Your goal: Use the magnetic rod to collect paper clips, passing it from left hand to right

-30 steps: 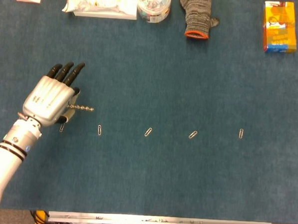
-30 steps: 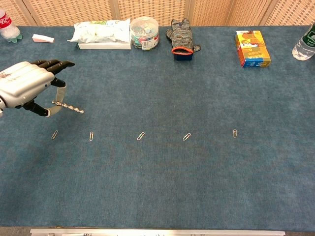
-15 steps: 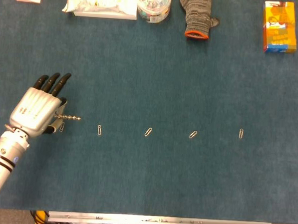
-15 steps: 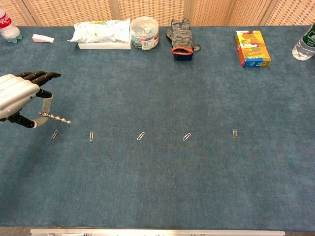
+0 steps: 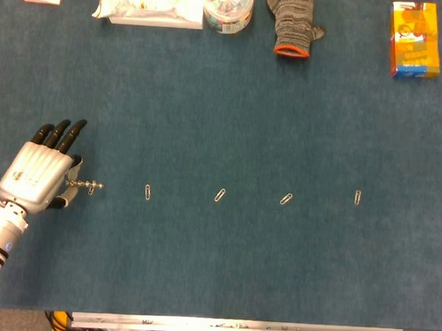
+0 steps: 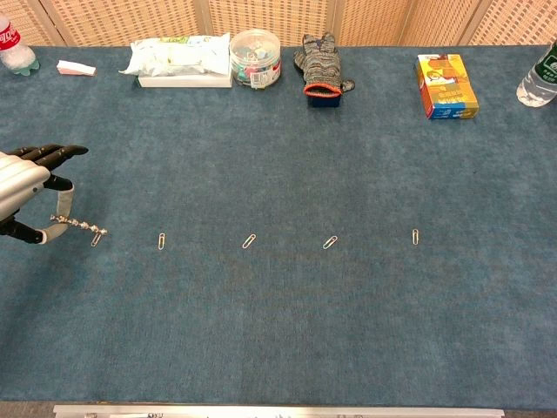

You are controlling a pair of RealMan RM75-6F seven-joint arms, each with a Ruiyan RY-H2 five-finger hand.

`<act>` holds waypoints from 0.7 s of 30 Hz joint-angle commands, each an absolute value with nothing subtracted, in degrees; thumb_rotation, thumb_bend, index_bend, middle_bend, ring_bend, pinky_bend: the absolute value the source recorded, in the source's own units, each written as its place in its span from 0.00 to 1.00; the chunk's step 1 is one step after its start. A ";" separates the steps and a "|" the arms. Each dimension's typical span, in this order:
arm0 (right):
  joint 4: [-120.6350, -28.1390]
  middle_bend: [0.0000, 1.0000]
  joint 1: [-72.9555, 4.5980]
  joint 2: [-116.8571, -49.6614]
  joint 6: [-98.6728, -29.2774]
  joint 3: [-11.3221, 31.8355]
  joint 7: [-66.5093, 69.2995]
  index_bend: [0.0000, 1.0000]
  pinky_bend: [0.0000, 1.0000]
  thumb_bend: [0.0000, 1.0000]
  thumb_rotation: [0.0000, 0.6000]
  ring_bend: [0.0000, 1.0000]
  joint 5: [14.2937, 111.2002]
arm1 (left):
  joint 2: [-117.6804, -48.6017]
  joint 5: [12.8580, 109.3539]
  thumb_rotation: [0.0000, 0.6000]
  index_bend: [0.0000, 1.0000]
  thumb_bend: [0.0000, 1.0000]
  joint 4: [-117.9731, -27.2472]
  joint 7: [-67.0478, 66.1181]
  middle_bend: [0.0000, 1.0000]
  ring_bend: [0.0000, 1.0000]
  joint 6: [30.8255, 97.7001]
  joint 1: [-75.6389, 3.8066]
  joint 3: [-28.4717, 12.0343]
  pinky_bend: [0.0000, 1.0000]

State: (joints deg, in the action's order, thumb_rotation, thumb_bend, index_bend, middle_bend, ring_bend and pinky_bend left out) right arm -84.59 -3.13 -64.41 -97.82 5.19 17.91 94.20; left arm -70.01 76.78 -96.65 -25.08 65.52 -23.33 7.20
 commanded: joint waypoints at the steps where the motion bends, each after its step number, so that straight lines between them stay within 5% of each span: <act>1: -84.58 0.14 -3.11 -64.37 -97.85 5.22 18.00 0.24 0.31 0.14 1.00 0.12 94.13 | -70.33 76.73 1.00 0.65 0.33 -95.89 -24.81 0.03 0.00 65.29 -23.02 6.97 0.11; 21: -84.61 0.14 -3.08 -64.32 -97.98 5.25 18.14 0.24 0.31 0.14 1.00 0.12 94.13 | -70.19 76.55 1.00 0.65 0.33 -94.75 -22.95 0.03 0.00 64.62 -21.61 5.34 0.11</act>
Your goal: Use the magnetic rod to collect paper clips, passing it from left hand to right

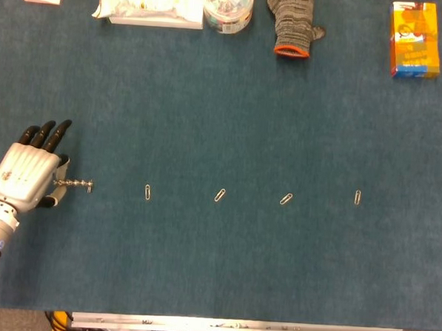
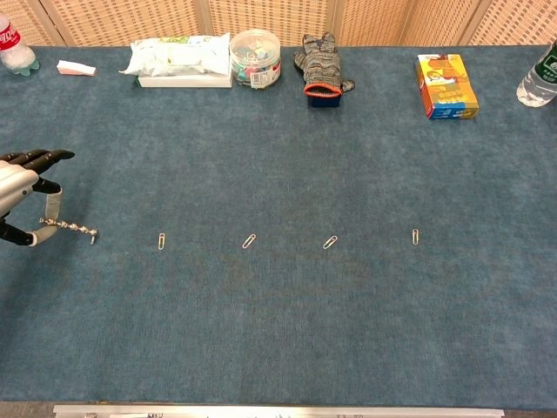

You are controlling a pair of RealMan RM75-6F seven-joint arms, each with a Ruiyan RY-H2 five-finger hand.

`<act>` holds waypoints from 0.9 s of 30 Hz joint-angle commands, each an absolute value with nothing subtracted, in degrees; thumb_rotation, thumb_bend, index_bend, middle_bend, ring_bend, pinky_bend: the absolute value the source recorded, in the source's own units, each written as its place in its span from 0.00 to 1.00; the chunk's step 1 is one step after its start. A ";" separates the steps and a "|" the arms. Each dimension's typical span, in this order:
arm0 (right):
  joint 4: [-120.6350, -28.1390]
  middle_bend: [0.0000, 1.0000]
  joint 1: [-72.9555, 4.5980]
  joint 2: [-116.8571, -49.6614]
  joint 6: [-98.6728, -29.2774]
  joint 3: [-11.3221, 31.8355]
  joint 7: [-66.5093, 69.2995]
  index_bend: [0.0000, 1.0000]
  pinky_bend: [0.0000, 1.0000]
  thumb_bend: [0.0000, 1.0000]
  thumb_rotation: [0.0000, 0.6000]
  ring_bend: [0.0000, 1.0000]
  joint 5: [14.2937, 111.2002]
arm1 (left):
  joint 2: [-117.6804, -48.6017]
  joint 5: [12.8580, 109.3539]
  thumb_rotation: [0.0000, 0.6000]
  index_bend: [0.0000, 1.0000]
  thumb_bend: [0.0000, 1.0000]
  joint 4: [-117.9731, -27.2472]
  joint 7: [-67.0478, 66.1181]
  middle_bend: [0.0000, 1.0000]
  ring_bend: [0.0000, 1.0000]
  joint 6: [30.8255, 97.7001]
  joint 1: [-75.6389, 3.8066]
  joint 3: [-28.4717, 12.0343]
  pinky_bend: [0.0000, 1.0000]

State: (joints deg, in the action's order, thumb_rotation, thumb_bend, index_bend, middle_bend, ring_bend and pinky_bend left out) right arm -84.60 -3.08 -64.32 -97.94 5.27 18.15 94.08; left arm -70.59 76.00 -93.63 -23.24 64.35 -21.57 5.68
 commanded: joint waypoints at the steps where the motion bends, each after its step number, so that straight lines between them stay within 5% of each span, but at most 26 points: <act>1: -84.62 0.14 -3.06 -64.31 -98.04 5.25 18.13 0.24 0.31 0.14 1.00 0.12 94.17 | -69.99 76.80 1.00 0.65 0.33 -95.41 -22.89 0.03 0.00 64.67 -21.68 5.21 0.11; 27: -84.47 0.14 -2.28 -63.61 -99.96 5.45 20.27 0.24 0.29 0.14 1.00 0.12 94.51 | -74.48 74.04 1.00 0.65 0.33 -101.37 -28.11 0.03 0.00 59.44 -26.07 2.35 0.11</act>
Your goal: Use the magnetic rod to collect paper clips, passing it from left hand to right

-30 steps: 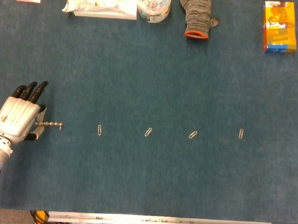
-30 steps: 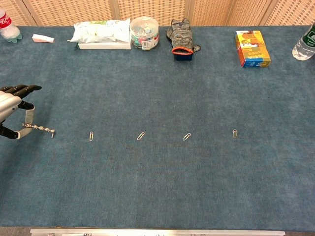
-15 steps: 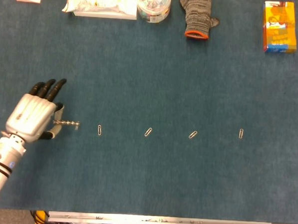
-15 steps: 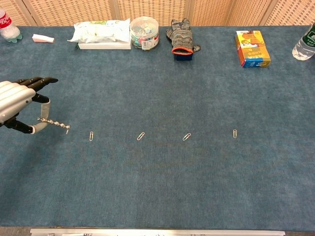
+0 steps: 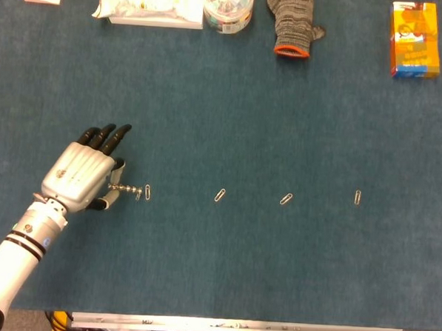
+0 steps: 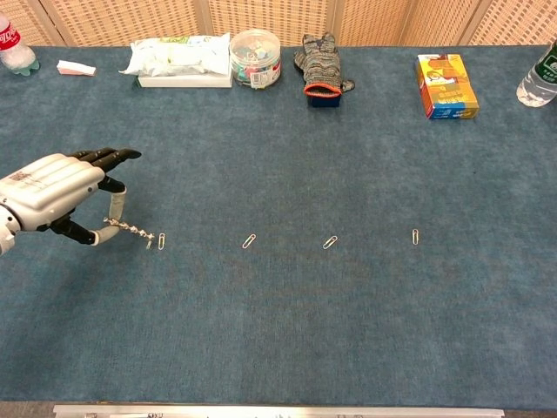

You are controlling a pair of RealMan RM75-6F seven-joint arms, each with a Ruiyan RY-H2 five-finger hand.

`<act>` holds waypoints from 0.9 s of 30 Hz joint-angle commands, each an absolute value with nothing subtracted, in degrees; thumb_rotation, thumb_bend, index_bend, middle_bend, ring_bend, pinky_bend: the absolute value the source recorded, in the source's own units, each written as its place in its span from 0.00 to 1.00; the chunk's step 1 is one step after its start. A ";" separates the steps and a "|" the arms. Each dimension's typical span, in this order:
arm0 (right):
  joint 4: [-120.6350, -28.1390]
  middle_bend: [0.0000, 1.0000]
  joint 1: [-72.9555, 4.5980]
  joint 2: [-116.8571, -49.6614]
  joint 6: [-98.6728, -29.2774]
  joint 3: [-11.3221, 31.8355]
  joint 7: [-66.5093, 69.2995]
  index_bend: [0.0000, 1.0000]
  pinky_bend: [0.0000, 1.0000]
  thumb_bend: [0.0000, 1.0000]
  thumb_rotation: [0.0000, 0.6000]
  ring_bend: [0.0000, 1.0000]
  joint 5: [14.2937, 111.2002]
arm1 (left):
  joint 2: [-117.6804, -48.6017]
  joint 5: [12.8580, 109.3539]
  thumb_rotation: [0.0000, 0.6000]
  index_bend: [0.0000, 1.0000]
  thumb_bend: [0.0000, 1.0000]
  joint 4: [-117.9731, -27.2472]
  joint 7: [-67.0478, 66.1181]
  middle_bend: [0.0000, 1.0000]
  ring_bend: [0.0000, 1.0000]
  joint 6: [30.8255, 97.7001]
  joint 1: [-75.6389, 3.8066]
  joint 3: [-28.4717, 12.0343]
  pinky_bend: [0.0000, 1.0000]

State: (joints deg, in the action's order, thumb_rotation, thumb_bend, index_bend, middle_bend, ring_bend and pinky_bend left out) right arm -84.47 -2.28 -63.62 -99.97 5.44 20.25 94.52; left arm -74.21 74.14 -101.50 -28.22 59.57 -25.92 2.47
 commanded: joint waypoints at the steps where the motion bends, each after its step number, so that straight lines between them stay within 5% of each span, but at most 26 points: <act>1: -84.45 0.14 -2.29 -63.60 -99.94 5.45 20.28 0.24 0.29 0.14 1.00 0.12 94.52 | -74.72 73.95 1.00 0.65 0.33 -101.30 -28.08 0.03 0.00 59.37 -26.20 2.24 0.11; 27: -84.50 0.14 -1.94 -63.19 -100.73 5.56 21.22 0.24 0.29 0.14 1.00 0.12 94.70 | -75.61 70.93 1.00 0.65 0.33 -102.80 -28.72 0.03 0.00 59.07 -28.17 0.52 0.11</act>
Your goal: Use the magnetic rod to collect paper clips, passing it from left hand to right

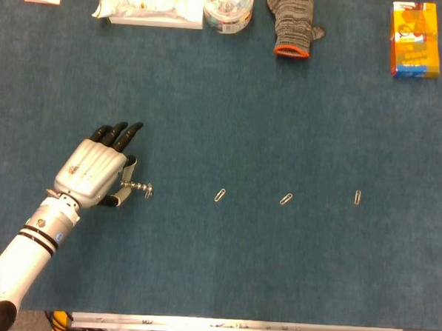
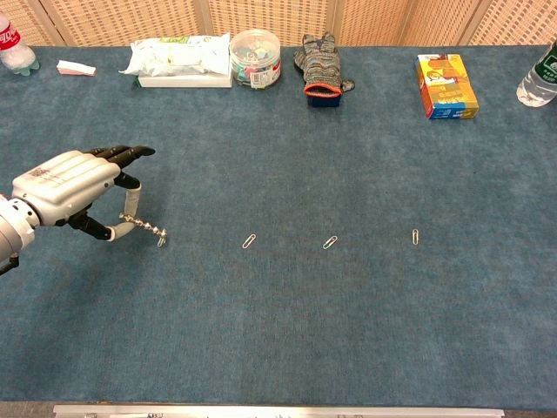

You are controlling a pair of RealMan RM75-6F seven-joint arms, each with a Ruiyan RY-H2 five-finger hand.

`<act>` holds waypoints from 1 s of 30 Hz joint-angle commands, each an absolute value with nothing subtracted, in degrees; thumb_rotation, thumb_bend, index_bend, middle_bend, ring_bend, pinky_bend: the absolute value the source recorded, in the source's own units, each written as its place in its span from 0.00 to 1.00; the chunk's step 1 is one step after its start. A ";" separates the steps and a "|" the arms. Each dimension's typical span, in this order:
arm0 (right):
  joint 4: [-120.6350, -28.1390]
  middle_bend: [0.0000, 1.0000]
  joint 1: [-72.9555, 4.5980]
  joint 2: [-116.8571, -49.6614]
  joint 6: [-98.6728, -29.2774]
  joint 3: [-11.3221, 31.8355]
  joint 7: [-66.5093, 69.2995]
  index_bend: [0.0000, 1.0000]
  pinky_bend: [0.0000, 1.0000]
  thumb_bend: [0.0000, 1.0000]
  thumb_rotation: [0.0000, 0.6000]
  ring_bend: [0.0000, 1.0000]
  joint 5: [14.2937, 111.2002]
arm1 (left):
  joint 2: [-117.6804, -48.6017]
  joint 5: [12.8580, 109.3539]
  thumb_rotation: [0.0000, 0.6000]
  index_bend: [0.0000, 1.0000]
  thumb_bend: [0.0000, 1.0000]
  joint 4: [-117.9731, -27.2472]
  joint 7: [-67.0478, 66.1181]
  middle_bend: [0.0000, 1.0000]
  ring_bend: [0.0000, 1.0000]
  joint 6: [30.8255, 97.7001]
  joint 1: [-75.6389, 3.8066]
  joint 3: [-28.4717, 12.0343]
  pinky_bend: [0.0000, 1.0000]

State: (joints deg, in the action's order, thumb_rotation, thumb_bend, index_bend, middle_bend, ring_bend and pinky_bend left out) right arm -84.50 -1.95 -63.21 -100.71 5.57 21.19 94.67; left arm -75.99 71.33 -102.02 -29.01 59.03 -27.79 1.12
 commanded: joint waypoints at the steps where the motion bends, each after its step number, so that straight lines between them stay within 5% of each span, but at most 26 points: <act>1: -84.50 0.14 -1.93 -63.18 -100.77 5.56 21.26 0.24 0.29 0.14 1.00 0.11 94.73 | -75.45 70.74 1.00 0.65 0.33 -103.13 -28.72 0.03 0.00 58.99 -28.39 0.27 0.11; 30: -82.58 0.14 2.16 -62.30 -107.26 6.23 27.05 0.24 0.29 0.14 1.00 0.12 93.36 | -84.01 52.67 1.00 0.65 0.33 -101.44 -39.04 0.04 0.00 53.63 -43.95 -8.68 0.11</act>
State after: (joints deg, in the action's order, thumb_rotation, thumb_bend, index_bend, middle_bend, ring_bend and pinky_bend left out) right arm -82.74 1.98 -62.27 -107.08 6.19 26.88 93.51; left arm -83.35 53.33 -102.06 -38.51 54.02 -43.27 -8.47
